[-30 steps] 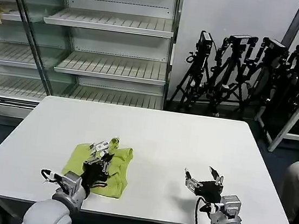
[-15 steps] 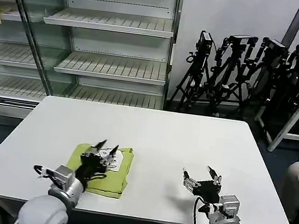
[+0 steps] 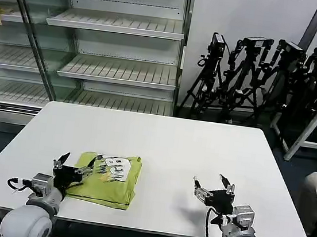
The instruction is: Fold and organize the clothes.
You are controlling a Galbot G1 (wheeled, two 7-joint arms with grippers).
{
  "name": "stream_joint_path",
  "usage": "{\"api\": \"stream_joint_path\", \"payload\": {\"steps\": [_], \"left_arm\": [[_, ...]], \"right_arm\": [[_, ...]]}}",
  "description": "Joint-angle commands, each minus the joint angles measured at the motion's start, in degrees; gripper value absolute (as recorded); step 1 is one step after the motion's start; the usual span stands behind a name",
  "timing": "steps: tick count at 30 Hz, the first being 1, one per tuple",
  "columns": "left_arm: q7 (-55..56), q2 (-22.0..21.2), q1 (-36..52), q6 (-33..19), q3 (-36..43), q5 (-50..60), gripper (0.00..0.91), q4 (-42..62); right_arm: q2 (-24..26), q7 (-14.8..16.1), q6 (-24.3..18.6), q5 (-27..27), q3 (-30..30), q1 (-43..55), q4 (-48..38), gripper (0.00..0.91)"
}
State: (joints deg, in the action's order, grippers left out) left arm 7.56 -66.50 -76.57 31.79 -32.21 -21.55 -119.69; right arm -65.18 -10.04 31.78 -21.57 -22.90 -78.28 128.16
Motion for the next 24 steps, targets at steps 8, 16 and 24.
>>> {"api": "stream_joint_path", "payload": {"steps": [8,16,24], "left_arm": [[-5.72,-1.12,2.11,1.29,-2.06,-4.72,0.907,9.79],[-4.6,-1.73,0.71,1.32,-2.31,-13.64,0.01,8.35],[-4.77,-1.89,0.13,1.33,-3.32,-17.75,0.02,8.52]], "right_arm": [[0.32,0.1,-0.08,-0.02,-0.22,0.1,-0.15,0.907],[0.28,0.11,-0.11,-0.1,-0.12,0.57,-0.54,0.907],[0.21,0.16,-0.27,-0.16,-0.26,0.33,-0.74,0.907]]}}
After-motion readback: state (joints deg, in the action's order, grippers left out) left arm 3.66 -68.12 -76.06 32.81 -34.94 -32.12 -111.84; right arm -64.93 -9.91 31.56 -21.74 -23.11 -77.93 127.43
